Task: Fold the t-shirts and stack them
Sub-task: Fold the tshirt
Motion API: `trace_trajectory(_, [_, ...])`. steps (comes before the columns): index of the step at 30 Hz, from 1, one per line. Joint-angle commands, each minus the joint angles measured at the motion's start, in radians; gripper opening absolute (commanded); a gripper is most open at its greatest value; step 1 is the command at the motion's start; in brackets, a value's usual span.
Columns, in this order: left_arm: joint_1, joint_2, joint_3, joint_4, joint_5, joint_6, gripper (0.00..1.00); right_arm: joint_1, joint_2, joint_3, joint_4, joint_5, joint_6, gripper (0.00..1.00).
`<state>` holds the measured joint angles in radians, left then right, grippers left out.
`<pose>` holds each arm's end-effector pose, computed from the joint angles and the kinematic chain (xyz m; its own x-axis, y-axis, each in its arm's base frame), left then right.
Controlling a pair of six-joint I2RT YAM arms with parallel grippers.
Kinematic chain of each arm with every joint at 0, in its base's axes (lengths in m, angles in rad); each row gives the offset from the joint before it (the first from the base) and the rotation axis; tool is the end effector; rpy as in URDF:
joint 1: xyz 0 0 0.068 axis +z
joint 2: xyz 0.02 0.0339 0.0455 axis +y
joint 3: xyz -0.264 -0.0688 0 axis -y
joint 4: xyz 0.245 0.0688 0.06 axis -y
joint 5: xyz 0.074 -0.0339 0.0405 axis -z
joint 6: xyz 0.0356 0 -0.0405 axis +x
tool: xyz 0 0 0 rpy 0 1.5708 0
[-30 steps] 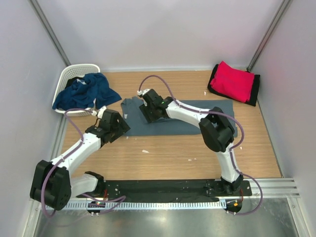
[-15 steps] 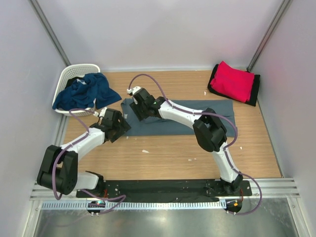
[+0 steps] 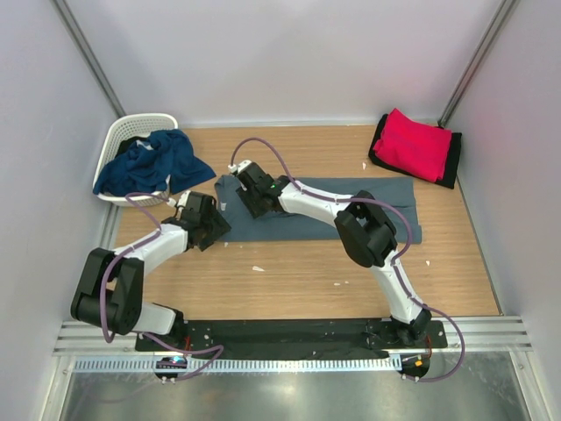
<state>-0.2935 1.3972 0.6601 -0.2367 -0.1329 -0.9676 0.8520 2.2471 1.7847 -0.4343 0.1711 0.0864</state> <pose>0.2479 -0.0700 0.1629 -0.6265 -0.6634 -0.4091 -0.5297 0.7475 -0.4008 0.3334 0.3718 0.1786 -0.5705 -0.5229 -0.6333 -0.6247 0.7769 -0.0787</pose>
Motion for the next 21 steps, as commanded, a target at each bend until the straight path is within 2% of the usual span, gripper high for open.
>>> trace_trajectory(1, [0.01, 0.016, 0.012, 0.031, -0.005, 0.003, 0.62, 0.001, -0.006, 0.002, 0.023, 0.036, 0.009, 0.42])
trace_trajectory(8, [0.019, 0.025, 0.007, 0.028, -0.02, 0.01, 0.5, 0.001, -0.001, -0.007, 0.022, 0.015, 0.006, 0.4])
trace_trajectory(10, [0.019, 0.025, 0.009, 0.027, -0.025, 0.018, 0.43, 0.001, -0.001, -0.018, 0.022, 0.005, 0.015, 0.4])
trace_trajectory(11, [0.019, 0.025, 0.009, 0.025, -0.025, 0.023, 0.35, 0.001, 0.0, -0.027, 0.023, -0.002, 0.022, 0.38])
trace_trajectory(13, [0.019, 0.022, 0.01, 0.019, -0.03, 0.033, 0.27, -0.001, 0.0, -0.031, 0.023, -0.008, 0.029, 0.35])
trace_trajectory(14, [0.017, 0.02, 0.012, 0.014, -0.033, 0.039, 0.23, 0.001, 0.0, -0.034, 0.023, -0.01, 0.035, 0.32])
trace_trajectory(15, [0.019, 0.02, 0.013, 0.002, -0.036, 0.046, 0.13, 0.001, -0.001, -0.039, 0.022, -0.01, 0.036, 0.25])
trace_trajectory(17, [0.019, 0.017, 0.024, -0.018, -0.053, 0.061, 0.01, -0.001, -0.007, -0.041, 0.022, -0.009, 0.041, 0.18])
trace_trajectory(18, [0.019, 0.014, 0.029, -0.039, -0.059, 0.066, 0.0, 0.001, -0.012, -0.044, 0.022, 0.004, 0.047, 0.12])
trace_trajectory(21, [0.019, 0.0, 0.038, -0.07, -0.085, 0.09, 0.0, -0.001, -0.032, -0.044, 0.023, 0.027, 0.039, 0.06])
